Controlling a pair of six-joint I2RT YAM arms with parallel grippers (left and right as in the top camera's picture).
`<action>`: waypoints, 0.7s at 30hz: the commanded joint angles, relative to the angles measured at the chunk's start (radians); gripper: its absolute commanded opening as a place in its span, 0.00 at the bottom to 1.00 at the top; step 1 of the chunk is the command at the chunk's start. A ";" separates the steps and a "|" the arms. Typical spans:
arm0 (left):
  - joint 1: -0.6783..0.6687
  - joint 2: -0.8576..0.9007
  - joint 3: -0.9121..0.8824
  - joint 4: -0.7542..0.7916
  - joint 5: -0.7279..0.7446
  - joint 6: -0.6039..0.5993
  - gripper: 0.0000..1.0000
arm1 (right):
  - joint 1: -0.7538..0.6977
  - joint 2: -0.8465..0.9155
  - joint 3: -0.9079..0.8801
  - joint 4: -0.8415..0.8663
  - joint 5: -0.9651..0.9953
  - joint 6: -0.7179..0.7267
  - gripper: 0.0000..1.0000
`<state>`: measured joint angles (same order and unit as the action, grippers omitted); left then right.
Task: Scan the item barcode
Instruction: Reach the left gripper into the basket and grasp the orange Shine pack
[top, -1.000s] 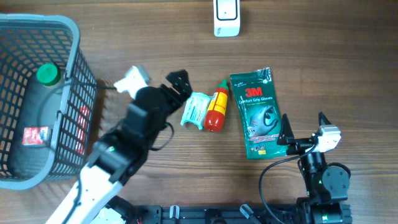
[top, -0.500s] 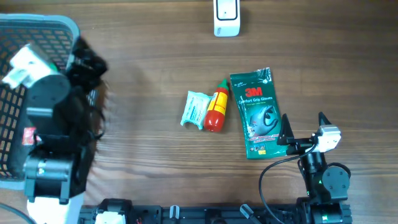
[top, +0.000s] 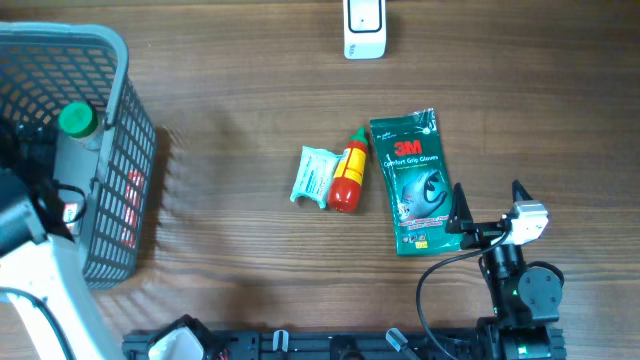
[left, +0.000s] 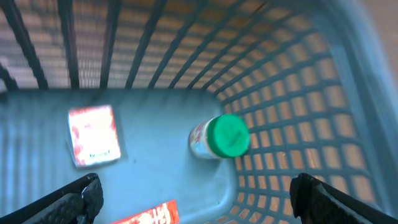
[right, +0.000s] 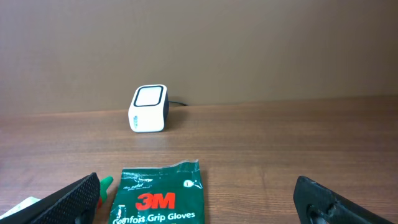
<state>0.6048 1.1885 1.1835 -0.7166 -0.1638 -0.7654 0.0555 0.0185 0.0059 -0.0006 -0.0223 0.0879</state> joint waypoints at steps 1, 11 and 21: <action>0.116 0.101 0.014 -0.018 0.239 -0.119 1.00 | 0.002 -0.008 -0.001 0.003 -0.008 -0.009 1.00; 0.198 0.232 0.013 -0.119 0.015 -0.149 1.00 | 0.002 -0.008 -0.001 0.003 -0.008 -0.009 1.00; 0.195 0.410 0.013 -0.119 -0.013 -0.076 1.00 | 0.002 -0.008 -0.001 0.003 -0.008 -0.009 1.00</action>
<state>0.7998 1.5261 1.1835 -0.8341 -0.1455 -0.8803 0.0555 0.0185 0.0059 -0.0006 -0.0223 0.0875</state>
